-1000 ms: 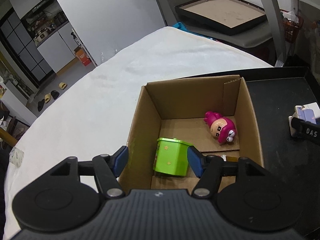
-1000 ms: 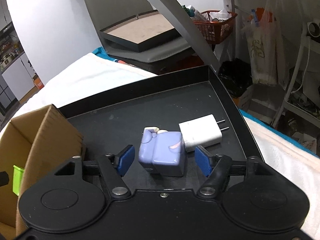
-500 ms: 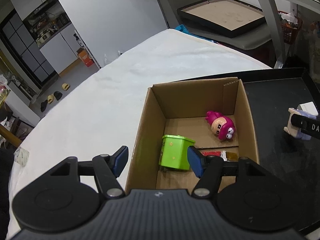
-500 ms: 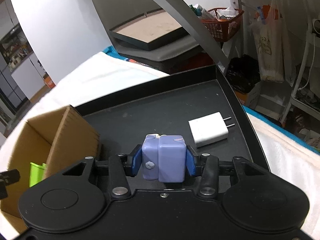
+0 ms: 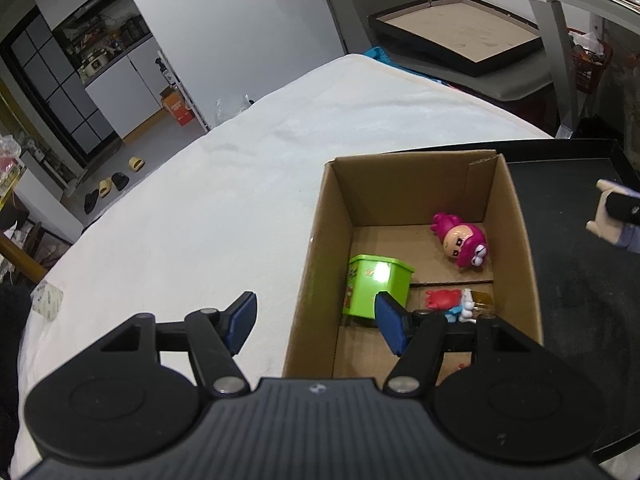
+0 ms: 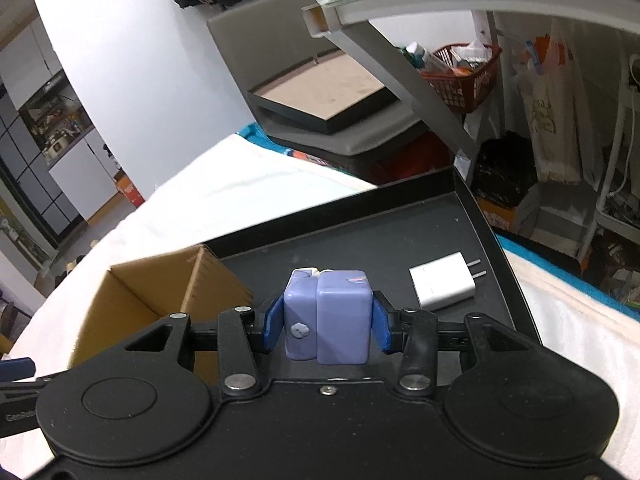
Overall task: Organize rigid objects
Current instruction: 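Carry the lavender cube to the box and release it inside, then move the right gripper to the white charger plug and grasp it, then carry the white plug over the box and drop it inside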
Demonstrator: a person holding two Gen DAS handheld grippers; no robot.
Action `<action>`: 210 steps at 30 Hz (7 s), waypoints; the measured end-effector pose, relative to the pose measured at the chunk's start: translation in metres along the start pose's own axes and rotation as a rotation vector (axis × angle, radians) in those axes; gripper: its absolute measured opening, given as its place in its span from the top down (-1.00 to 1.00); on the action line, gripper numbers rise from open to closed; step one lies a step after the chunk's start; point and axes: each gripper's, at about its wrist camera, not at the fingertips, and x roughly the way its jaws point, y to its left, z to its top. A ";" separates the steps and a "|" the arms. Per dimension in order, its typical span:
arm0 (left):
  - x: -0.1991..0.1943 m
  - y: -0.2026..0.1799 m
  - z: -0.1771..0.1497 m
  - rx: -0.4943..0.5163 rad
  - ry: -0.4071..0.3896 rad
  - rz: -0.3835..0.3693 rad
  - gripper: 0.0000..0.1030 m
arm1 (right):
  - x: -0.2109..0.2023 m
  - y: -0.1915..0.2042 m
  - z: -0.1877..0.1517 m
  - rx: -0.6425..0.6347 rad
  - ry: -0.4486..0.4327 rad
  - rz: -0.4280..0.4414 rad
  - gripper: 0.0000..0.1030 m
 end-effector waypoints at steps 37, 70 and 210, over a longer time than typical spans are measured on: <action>0.048 0.056 -0.028 -0.210 0.024 -0.238 -0.22 | -0.014 0.120 -0.004 -0.223 0.006 0.109 0.15; 0.064 0.077 -0.037 -0.296 0.053 -0.381 0.62 | 0.009 0.169 -0.016 -0.383 0.020 0.001 0.09; 0.040 0.063 -0.034 -0.226 0.032 -0.267 -0.11 | -0.026 0.104 0.002 -0.292 0.008 -0.062 0.12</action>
